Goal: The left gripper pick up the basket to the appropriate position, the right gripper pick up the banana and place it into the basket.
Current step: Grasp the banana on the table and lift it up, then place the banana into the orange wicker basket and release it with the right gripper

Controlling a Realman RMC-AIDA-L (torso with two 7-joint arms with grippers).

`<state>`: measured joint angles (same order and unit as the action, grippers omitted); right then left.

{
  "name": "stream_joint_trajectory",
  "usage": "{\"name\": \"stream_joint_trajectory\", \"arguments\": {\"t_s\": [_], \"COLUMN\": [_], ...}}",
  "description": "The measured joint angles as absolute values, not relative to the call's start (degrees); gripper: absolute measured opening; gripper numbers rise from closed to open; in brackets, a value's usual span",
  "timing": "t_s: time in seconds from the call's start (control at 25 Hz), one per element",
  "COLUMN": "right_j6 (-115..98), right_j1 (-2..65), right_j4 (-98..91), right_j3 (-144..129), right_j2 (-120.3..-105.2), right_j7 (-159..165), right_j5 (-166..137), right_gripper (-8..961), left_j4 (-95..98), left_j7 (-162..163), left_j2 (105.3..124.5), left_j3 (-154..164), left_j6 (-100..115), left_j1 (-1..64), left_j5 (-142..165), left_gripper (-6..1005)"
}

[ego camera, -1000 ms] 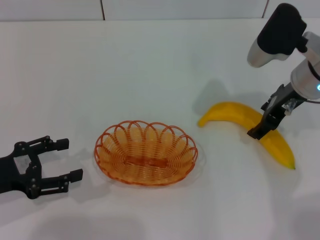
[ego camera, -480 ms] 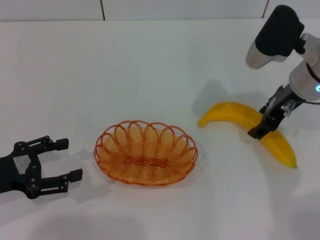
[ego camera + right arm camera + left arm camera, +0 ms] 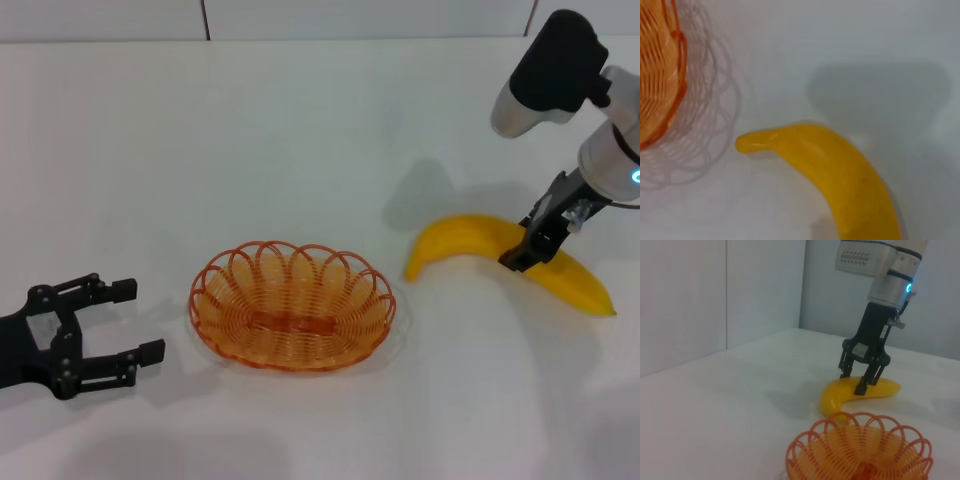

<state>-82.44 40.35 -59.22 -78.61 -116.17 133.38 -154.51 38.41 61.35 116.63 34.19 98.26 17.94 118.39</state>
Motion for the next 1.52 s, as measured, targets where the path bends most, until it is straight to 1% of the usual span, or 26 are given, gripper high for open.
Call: {"name": "stream_joint_trajectory", "arguments": {"t_s": [0.08, 0.28, 0.48, 0.76, 0.96, 1.52], "right_j6": [-82.5, -84.2, -89.2, -95.9, -95.2, -84.9], "right_j1": [40.3, 39.2, 36.7, 35.0, 35.2, 37.8], "right_j4": [-59.8, -67.1, -82.0, -94.9, -95.8, -92.3], "right_j3": [-78.5, -77.9, -76.4, -80.9, -86.9, -105.5], "right_j2": [-116.15, -115.99, -116.17, -116.33, -116.4, -116.94], "right_j7": [133.6, 134.4, 134.6, 134.7, 136.2, 144.9], "right_j5": [-154.5, -154.5, -153.6, -144.0, -140.9, -140.9], "right_gripper": [488, 489, 489, 488, 488, 489], "left_j4": [38.4, 38.4, 38.4, 38.4, 38.4, 38.7], "left_j7": [61.3, 61.3, 61.3, 61.9, 63.5, 66.7], "left_j2": [116.63, 116.58, 116.5, 116.46, 116.45, 116.2], "left_j3": [34.2, 33.7, 33.6, 33.6, 33.6, 33.6], "left_j6": [98.3, 98.3, 98.3, 98.4, 98.3, 98.2], "left_j1": [17.8, 17.4, 17.2, 17.5, 18.3, 18.8], "left_j5": [118.4, 118.4, 118.5, 121.5, 123.3, 123.5], "left_gripper": [848, 848, 848, 848, 848, 848]}}
